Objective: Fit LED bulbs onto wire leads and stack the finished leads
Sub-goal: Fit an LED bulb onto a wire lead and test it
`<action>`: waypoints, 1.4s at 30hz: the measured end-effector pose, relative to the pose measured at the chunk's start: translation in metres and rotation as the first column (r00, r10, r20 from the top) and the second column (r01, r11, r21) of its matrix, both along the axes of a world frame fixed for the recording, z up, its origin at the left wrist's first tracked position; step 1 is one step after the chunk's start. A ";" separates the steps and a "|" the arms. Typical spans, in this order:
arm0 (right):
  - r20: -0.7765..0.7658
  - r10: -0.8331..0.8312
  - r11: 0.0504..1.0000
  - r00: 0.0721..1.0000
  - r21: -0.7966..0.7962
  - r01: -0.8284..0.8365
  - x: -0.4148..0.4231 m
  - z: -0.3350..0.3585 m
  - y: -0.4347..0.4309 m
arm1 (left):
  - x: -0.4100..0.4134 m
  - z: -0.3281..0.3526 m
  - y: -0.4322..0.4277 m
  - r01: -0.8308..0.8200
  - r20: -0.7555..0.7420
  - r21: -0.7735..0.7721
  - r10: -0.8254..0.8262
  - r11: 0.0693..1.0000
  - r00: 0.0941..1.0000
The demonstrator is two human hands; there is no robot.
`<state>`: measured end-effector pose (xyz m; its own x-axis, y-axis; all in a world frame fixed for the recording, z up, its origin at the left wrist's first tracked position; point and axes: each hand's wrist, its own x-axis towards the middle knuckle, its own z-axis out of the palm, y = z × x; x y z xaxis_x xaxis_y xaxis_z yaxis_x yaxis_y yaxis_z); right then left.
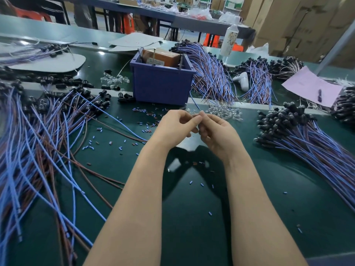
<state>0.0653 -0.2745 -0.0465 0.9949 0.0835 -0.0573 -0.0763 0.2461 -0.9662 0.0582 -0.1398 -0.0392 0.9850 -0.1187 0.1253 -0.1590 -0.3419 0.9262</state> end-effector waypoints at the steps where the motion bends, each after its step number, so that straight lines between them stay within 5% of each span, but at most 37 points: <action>1: -0.016 0.021 0.999 1.000 0.050 -0.021 0.000 0.001 -0.001 | -0.001 0.001 0.000 0.024 -0.001 -0.020 -0.024 1.000 1.000; 8: -0.117 0.084 0.967 0.990 0.251 -0.053 0.002 -0.002 0.010 | -0.003 0.004 0.005 0.054 0.036 -0.066 -0.052 0.996 0.998; 10: -0.060 -0.018 0.999 0.998 0.039 0.020 0.002 -0.005 0.014 | 0.000 0.001 0.004 -0.020 -0.003 0.113 0.021 0.993 1.000; 12: 0.114 -0.135 0.946 0.984 -0.281 0.162 0.000 -0.007 0.018 | 0.003 -0.002 0.001 -0.089 -0.027 0.264 0.100 0.960 0.995; 13: 0.168 -0.153 0.926 0.974 -0.320 0.201 0.000 -0.006 0.019 | 0.004 -0.002 0.002 -0.102 -0.019 0.276 0.112 0.956 0.994; 17: 0.027 -0.041 0.994 0.999 0.105 0.038 0.000 -0.001 0.013 | -0.001 0.005 0.008 0.033 0.044 0.046 -0.035 0.998 0.998; 19: -0.007 -0.004 0.989 1.000 0.149 0.005 0.000 0.000 0.011 | -0.002 0.006 0.010 0.063 0.053 0.016 -0.064 0.998 0.997; 23: 0.228 -0.092 0.924 0.969 -0.344 0.168 -0.001 -0.007 0.017 | 0.003 0.003 0.011 -0.025 0.002 0.268 0.026 0.963 1.000; 25: 0.263 -0.100 0.886 0.960 -0.415 0.206 0.000 -0.007 0.019 | 0.004 0.003 0.013 -0.040 -0.008 0.313 0.045 0.949 0.999; 29: 0.000 -0.010 0.997 1.000 -0.071 0.010 0.003 -0.003 0.017 | 0.003 0.006 0.017 0.000 -0.035 0.217 0.008 0.976 0.999; 42: -0.270 0.080 0.995 0.959 -0.037 -0.094 0.019 0.002 0.033 | 0.005 0.006 0.024 -0.098 -0.080 0.239 0.120 0.966 0.990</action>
